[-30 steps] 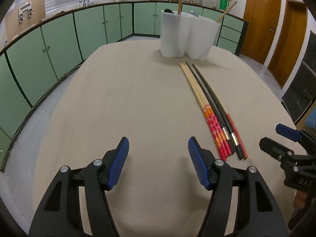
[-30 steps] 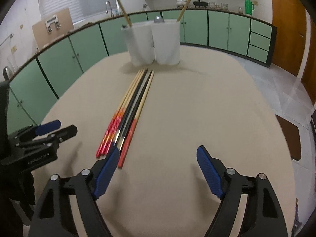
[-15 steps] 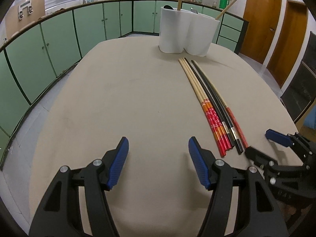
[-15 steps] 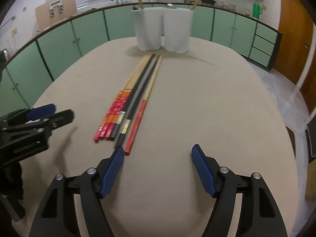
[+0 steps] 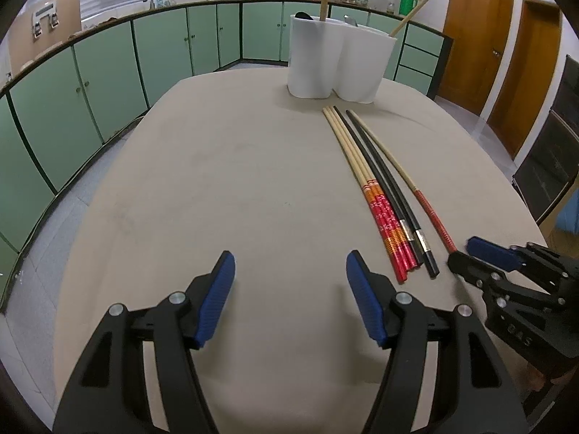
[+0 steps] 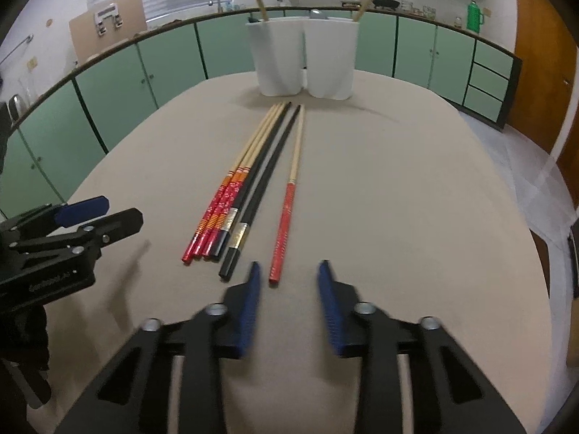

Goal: Organize utensils
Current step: 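Grasp a red-patterned chopstick with the right tool while the left tool grasps another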

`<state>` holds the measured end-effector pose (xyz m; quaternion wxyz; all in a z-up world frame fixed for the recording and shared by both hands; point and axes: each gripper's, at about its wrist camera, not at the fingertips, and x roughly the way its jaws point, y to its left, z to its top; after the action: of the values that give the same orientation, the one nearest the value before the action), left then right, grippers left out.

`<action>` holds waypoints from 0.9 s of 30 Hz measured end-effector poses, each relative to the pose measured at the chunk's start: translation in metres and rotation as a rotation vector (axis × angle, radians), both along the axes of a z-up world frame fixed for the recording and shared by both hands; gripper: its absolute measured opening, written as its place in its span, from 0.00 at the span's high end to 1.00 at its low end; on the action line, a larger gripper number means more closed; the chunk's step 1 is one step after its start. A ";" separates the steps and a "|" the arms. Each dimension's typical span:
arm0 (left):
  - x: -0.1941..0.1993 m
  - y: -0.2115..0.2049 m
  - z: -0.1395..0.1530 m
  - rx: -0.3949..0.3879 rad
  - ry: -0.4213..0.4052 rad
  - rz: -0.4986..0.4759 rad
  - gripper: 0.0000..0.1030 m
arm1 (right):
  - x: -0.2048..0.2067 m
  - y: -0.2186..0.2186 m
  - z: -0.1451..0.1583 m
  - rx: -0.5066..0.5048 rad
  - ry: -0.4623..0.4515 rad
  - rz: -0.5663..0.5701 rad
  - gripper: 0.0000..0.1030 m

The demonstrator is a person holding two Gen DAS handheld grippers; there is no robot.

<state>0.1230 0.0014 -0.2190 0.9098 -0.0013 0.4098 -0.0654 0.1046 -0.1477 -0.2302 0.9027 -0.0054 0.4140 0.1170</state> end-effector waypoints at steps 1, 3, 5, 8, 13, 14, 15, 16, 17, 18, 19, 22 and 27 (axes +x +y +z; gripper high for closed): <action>0.000 -0.001 0.000 -0.003 0.000 -0.004 0.39 | 0.000 0.000 0.000 0.000 0.001 0.004 0.89; 0.000 -0.004 0.001 -0.010 0.001 -0.016 0.39 | 0.000 0.000 0.001 0.006 0.001 0.015 0.94; -0.001 -0.009 0.001 -0.020 0.004 -0.030 0.39 | -0.001 -0.001 0.001 0.016 0.000 0.018 0.94; -0.003 -0.019 0.000 -0.040 0.013 -0.059 0.39 | -0.003 -0.007 0.002 0.028 -0.005 -0.006 0.94; -0.004 -0.037 -0.006 -0.038 0.024 -0.099 0.39 | -0.004 -0.021 0.004 0.029 -0.011 -0.036 0.94; -0.003 -0.040 -0.008 -0.032 0.029 -0.102 0.39 | -0.003 -0.022 0.003 0.030 -0.011 -0.038 0.94; -0.002 -0.043 -0.011 -0.025 0.034 -0.102 0.39 | -0.003 -0.024 0.003 0.034 -0.011 -0.040 0.94; -0.001 -0.045 -0.014 -0.019 0.041 -0.100 0.39 | -0.003 -0.026 0.003 0.036 -0.010 -0.043 0.94; 0.001 -0.046 -0.016 -0.015 0.048 -0.097 0.39 | -0.003 -0.026 0.003 0.037 -0.010 -0.044 0.94; 0.001 -0.047 -0.018 -0.005 0.050 -0.095 0.39 | -0.003 -0.027 0.002 0.040 -0.008 -0.046 0.94; 0.002 -0.048 -0.018 0.012 0.047 -0.093 0.39 | -0.003 -0.027 0.002 0.042 -0.006 -0.048 0.94; 0.003 -0.048 -0.018 0.033 0.047 -0.079 0.39 | -0.002 -0.028 0.001 0.047 -0.001 -0.050 0.94; 0.002 -0.027 -0.015 0.027 0.046 -0.003 0.42 | -0.001 -0.027 0.000 0.056 0.004 -0.049 0.94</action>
<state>0.1254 -0.0257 -0.2341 0.9001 0.0102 0.4313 -0.0610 0.1039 -0.1749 -0.2306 0.9043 0.0301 0.4123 0.1061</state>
